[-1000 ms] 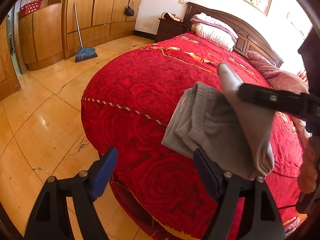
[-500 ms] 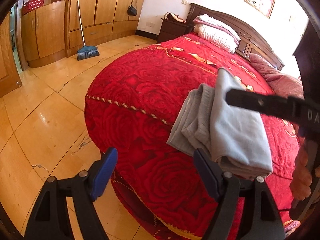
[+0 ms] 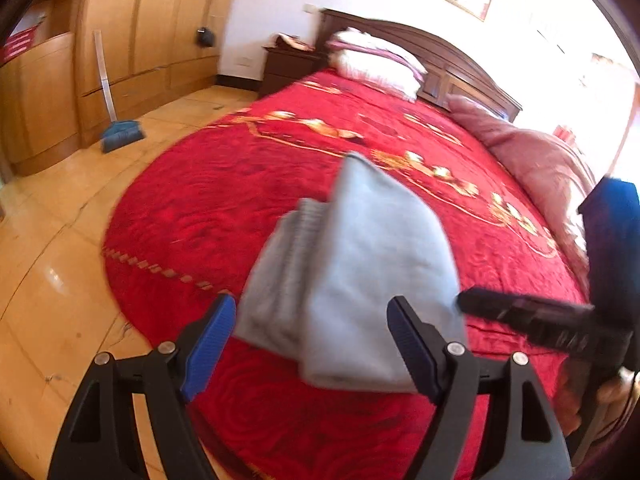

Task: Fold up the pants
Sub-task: 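Open the right tool and release the edge onto the stack, then press and smooth the folded stack with the open right tool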

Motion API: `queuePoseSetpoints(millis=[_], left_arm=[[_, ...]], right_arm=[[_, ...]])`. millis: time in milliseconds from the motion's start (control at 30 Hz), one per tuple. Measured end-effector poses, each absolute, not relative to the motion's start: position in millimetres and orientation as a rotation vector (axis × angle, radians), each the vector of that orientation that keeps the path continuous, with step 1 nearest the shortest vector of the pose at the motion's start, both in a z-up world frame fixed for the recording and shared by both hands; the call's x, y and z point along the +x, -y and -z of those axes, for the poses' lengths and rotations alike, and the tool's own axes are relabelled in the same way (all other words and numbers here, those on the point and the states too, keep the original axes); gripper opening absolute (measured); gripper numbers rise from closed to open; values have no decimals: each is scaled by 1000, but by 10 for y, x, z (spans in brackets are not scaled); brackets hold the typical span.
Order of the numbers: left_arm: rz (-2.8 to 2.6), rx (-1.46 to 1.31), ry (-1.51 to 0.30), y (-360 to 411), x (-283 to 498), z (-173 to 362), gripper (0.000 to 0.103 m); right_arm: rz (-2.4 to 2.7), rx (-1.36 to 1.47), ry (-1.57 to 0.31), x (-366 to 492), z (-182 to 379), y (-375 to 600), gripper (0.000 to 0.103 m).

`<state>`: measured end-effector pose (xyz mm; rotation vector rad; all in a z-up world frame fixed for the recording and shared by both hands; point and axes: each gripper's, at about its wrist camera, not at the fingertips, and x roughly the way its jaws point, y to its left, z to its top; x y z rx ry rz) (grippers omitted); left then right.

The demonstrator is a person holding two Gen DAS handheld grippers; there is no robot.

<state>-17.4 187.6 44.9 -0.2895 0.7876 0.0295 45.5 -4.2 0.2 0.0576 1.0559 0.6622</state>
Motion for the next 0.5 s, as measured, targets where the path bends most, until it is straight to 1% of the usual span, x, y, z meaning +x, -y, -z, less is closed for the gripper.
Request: queuePoseSetpoints(millis=[67,200,267,300,400,500], left_arm=[[5,-281,-801,-1817,-32,-422,82],[48,-266,-829,-1753,231,-343,80],[65,-252,-840,-1724,334,-299,71],[71,-242,-849,-1709,377,-278,64],[76,-210,-864,-1667,449,-224,60],[78,-182,-872,-1641,483,-147,60]], right_arm=[[-642,54,-1047,470,41,18,53],[-638,80,-1048,504,146,50,61],[-624,91,-1068,530,229,70,68],[-616,99,-1086,559,273,77,70],[-630,173,-1090,604,369,150,74],[-649,188,-1069,609,420,171,76]])
